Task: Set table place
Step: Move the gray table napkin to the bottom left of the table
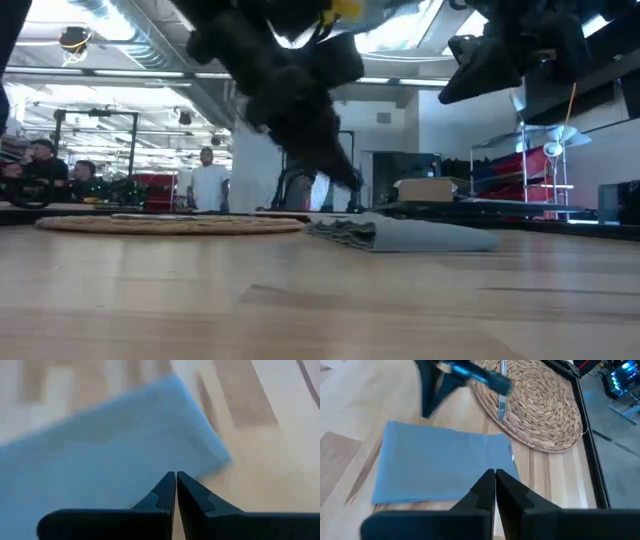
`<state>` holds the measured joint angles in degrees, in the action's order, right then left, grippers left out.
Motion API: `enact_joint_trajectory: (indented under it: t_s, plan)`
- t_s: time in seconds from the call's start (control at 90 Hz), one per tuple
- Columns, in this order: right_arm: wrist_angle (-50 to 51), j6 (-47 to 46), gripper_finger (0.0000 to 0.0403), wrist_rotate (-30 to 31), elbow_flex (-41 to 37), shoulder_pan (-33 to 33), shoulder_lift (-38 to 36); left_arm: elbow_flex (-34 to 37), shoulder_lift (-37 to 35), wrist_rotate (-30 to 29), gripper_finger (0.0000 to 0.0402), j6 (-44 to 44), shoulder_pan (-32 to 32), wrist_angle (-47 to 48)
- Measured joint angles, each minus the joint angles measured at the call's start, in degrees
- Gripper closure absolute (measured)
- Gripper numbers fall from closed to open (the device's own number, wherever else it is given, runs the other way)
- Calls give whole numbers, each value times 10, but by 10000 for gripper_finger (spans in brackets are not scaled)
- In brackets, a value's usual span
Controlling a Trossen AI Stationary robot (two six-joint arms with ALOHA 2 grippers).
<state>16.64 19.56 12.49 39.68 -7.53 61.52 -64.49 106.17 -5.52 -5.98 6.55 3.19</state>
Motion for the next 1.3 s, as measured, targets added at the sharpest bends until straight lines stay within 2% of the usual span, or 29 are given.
enact_joint_trajectory:
  t_s: [0.3,0.722,0.944,1.078,1.3]
  plan:
    - [0,2,403,4,0,0,0,0,36,44,402,-10,-39,-55]
    - [3,2,403,4,0,0,0,0,75,88,402,-2,-26,-62]
    - [4,2,403,4,0,0,0,-3,75,100,402,11,7,-8]
    - [10,2,403,4,0,0,0,-4,74,127,402,24,36,23]
    - [16,2,403,4,0,0,0,-4,55,131,402,52,82,98]
